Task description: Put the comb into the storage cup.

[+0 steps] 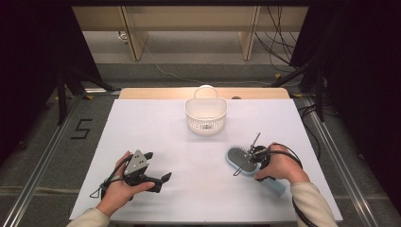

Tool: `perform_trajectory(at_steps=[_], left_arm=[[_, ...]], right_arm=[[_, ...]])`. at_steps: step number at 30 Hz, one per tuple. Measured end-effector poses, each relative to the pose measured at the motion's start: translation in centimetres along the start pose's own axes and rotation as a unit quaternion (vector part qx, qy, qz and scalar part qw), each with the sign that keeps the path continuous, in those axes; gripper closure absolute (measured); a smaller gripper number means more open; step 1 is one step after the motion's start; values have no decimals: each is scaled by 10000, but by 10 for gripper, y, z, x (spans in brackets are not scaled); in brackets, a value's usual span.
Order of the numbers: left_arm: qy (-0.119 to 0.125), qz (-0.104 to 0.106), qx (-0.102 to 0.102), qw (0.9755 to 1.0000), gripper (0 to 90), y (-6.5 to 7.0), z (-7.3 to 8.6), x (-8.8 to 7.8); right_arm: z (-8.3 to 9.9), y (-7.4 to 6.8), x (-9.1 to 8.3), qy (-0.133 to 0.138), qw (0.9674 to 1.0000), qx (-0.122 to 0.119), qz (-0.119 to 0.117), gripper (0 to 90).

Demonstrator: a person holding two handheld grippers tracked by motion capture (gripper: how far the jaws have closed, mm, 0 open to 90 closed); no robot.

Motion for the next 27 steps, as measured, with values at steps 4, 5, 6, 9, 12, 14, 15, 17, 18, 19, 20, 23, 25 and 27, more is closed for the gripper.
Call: perform_trajectory(at_steps=[4,5,6,9,12,14,15,17,18,19,20,23,25,27], left_arm=[[-2,1,3,10000,2,0,0,0],[-6,-1,2,10000,2,0,0,0],[-6,1,1,10000,2,0,0,0],[-6,1,1,10000,3,0,0,0],[0,3,2,10000,4,0,0,0],[5,-4,1,10000,5,0,0,0],[7,-9,0,10000,5,0,0,0],[6,-7,2,10000,5,0,0,0],[4,-2,1,10000,5,0,0,0],[5,1,0,10000,5,0,0,0],[6,1,-1,10000,6,0,0,0],[15,-14,-3,10000,8,0,0,0],[17,-16,-4,10000,8,0,0,0],[19,-18,-7,10000,9,0,0,0]], right_arm=[[-1,0,1,24,10000,59,-13,647],[-1,1,1,19,10000,39,-10,648],[-1,1,1,23,10000,71,-15,651],[-1,1,1,31,9999,92,-30,655],[-1,1,1,-3,9999,110,-27,659],[0,1,1,-17,9999,145,-37,663],[-1,1,1,31,9997,237,-52,667],[0,2,1,38,9995,295,-73,674],[0,2,1,58,9995,299,-65,675],[0,2,1,46,9995,297,-63,677],[0,2,2,62,9994,332,-70,678],[0,2,1,17,9994,336,-72,686],[0,3,1,56,9991,399,-110,697],[0,3,1,53,9992,389,-111,700]])
Point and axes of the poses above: each handheld gripper's, and its own axes: x roughly forward along the jaws, z roughly out of its underside, y roughly to its right, the point moved 5 cm from there along x, roughly forward along the jaws, and after that the axes turned 6 degrees about z, right-handed, at the moved point
